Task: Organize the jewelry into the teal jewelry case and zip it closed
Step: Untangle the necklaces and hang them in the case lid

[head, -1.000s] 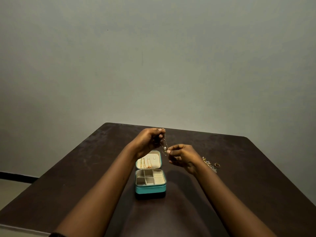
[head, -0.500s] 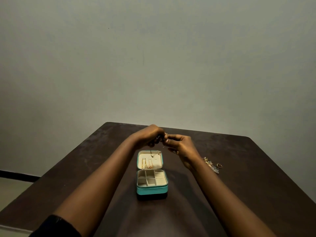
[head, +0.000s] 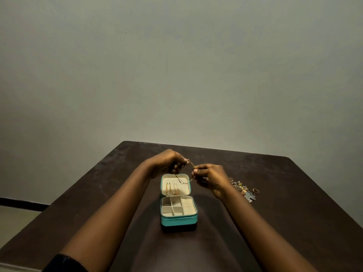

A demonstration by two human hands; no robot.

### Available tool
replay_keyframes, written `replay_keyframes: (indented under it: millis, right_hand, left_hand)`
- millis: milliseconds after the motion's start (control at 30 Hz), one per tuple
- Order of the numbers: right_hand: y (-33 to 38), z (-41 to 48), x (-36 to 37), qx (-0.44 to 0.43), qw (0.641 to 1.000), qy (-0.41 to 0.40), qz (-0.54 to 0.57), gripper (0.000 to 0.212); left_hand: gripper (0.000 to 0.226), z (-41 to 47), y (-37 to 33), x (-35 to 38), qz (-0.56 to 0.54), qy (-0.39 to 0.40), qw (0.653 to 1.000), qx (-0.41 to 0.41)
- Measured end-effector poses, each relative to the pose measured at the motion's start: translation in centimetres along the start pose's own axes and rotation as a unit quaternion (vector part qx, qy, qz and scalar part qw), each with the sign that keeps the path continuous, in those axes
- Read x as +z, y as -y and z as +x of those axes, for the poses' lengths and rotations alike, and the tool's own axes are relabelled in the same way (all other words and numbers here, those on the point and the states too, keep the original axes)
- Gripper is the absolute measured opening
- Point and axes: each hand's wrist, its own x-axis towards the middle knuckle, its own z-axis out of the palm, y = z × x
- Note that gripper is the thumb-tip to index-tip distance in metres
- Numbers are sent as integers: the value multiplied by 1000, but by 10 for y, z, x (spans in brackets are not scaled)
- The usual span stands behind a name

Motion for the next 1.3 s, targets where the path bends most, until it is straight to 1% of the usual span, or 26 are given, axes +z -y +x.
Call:
replay_keyframes:
  millis: [100, 167, 233, 300, 500, 600, 767, 833, 900, 967, 1067, 1167, 1300]
  right_hand:
    - [0, 2, 4, -19, 997, 32, -64, 19]
    - [1, 4, 7, -62, 993, 49, -87, 27]
    - [2, 6, 10, -98, 989, 76, -74, 30]
    - [3, 7, 12, -101, 990, 86, -49, 30]
    - [4, 14, 20, -65, 997, 52, 10, 13]
    - [0, 18, 23, -47, 998, 23, 15, 16]
    - [-12, 29, 23, -1, 999, -34, -22, 14]
    - [-18, 35, 24, 15, 997, -58, -48, 16]
    - [-24, 42, 24, 17, 992, -85, -88, 21]
    - [-28, 47, 25, 12, 986, -107, -123, 21]
    - [-31, 52, 28, -9, 974, -136, -179, 19]
    - [-37, 58, 32, -33, 956, -148, -252, 23]
    - [-43, 70, 39, -77, 905, -143, -392, 21]
  left_hand:
    - [19, 3, 2, 2, 3, -13, 1000, 8]
    - [19, 5, 3, 3, 11, -12, 1000, 12]
    - [16, 7, 3, 4, 24, -12, 1000, 13]
    - [16, 9, 4, 3, 41, -16, 999, 14]
    - [19, 14, 9, -2, 57, -33, 998, 15]
    - [21, 18, 18, -5, 61, -55, 997, 8]
    - [20, 24, 39, -5, 60, -76, 995, -3]
    - [19, 27, 46, -5, 48, -82, 995, -11]
    - [17, 31, 53, -6, 28, -84, 996, -12]
    - [12, 36, 61, -5, 23, -99, 995, -8]
    - [7, 48, 74, -6, 92, -166, 982, -7]
    - [7, 57, 81, -3, 151, -220, 964, -19]
    - [10, 63, 85, 4, 180, -254, 950, -30]
